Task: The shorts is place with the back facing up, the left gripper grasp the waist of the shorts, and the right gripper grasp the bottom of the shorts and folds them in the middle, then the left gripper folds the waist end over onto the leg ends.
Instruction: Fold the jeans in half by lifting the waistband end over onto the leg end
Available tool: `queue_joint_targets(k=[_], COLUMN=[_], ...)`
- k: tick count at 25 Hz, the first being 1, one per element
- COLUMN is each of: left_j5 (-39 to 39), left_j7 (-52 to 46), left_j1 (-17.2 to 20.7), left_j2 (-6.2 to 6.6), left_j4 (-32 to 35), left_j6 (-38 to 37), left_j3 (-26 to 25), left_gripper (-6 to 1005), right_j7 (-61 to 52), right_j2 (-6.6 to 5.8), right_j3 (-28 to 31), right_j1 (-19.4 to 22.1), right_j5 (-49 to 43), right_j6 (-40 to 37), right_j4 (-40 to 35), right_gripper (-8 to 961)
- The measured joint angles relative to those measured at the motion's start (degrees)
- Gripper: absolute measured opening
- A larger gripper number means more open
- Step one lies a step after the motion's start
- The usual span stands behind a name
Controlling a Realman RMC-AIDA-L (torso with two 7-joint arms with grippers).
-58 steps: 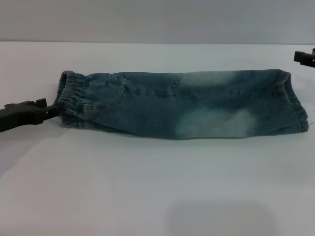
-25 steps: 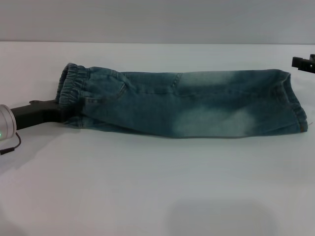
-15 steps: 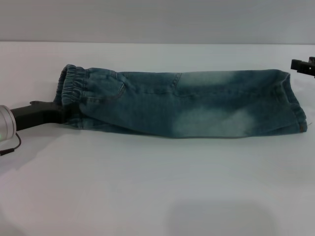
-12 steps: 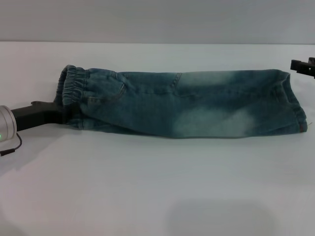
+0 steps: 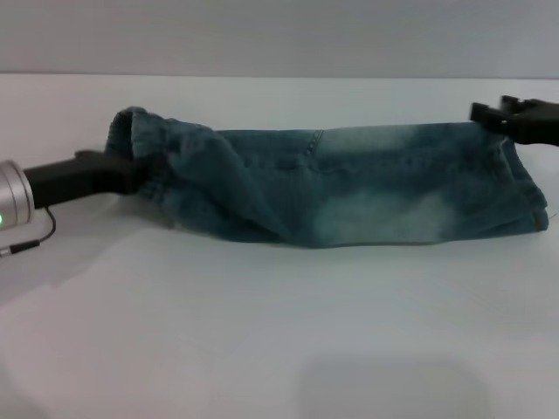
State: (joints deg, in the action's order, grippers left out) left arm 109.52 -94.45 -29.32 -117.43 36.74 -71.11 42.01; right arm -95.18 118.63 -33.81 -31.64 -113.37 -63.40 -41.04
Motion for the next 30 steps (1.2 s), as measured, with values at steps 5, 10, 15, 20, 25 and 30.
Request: queue_joint_targets(k=[5,10,15,20,25,30], left_j5=[-2.2,-3.1,-3.0,-2.9,-2.7,-2.8], left_j7=[-0.6,-1.6,-3.3,-4.4,-6.2,-8.8], left_j1=[-1.4,-3.8,-8.1,-11.3,-13.3,-14.3], left_j2=[0.11,0.63,0.82,0.72,0.81,0.55], left_j4=[1.8,2.0,2.0,2.2,3.6,7.2], left_j6=[-4.2,-6.0,-6.5,-7.9,-9.0,-10.9], left_j3=[0.0,0.2,0.5,0.6,0.6,0.6], left_gripper=[59,59,59,59,60,60], right_j7=[7.3,11.5,16.0,17.7,17.8,17.9], right_j2=[0.00,0.11,0.26,0.38,0.48,0.62], right_j3=[0.0,0.0,0.0,0.1,0.4,0.4], right_j1=[-2.6,-5.9,-9.0,-11.0,-12.0,-13.3], right_j5=[2.4,2.5,3.2,3.2,3.3,3.3], right_j6=[1.7,3.7,5.1,6.9,7.8,10.2], right_j4=[7.1,14.2,20.0,23.1,24.7,26.4], right_gripper=[554,553,551,550,549,548])
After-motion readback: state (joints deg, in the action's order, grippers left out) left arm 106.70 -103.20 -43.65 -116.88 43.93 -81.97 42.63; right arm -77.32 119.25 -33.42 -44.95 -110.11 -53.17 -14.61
